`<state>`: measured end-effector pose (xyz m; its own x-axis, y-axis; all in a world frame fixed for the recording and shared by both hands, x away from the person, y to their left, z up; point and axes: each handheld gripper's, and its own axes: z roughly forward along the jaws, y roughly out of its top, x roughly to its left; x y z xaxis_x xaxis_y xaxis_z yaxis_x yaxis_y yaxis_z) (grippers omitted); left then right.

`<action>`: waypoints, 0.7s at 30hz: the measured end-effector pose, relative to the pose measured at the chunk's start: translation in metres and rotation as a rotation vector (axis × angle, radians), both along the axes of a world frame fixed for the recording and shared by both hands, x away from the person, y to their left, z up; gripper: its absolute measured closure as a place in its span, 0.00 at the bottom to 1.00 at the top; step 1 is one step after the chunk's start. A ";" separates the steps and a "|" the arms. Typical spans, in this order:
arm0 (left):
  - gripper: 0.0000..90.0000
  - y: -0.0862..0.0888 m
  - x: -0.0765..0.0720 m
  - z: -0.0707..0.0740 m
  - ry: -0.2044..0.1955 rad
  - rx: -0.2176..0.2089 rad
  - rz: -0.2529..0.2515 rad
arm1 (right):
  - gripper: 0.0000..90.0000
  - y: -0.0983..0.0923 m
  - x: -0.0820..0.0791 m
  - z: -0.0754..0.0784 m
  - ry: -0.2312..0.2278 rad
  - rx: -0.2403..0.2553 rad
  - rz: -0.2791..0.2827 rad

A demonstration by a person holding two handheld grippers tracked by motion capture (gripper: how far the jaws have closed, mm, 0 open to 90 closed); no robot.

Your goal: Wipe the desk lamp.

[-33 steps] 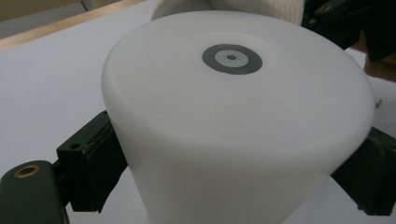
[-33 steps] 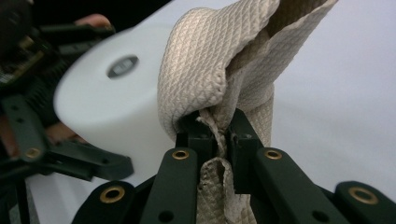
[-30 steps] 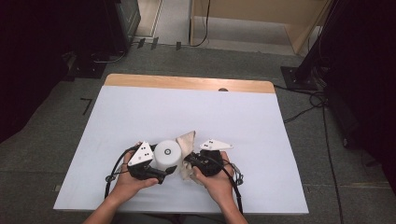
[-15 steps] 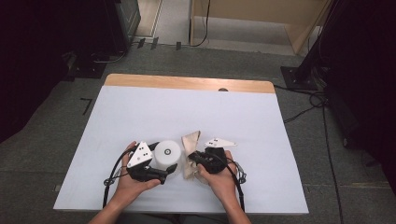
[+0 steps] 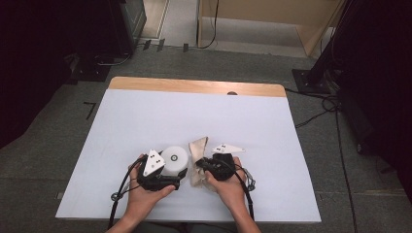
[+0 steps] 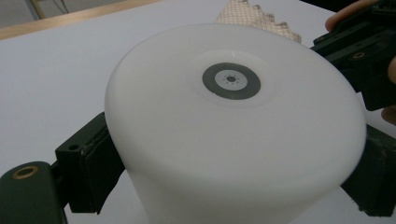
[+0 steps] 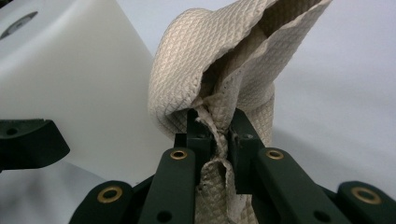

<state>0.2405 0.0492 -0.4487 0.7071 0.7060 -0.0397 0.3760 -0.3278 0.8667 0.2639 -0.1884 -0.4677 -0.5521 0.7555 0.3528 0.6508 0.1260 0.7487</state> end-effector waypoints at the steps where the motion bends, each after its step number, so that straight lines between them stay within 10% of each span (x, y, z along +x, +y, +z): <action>1: 0.09 0.003 0.002 0.001 -0.005 0.002 -0.029 | 0.91 -0.001 0.000 0.001 -0.002 0.003 -0.002; 7: 0.10 0.025 0.017 0.006 -0.059 -0.049 -0.206 | 0.91 -0.001 -0.004 0.010 -0.028 0.032 0.012; 11: 0.10 0.033 0.021 0.007 -0.100 -0.003 -0.227 | 0.91 0.002 -0.010 0.022 -0.067 0.062 0.035; 21: 0.10 0.030 0.026 -0.002 -0.053 0.005 -0.250 | 0.92 0.018 -0.023 0.040 -0.116 0.086 0.088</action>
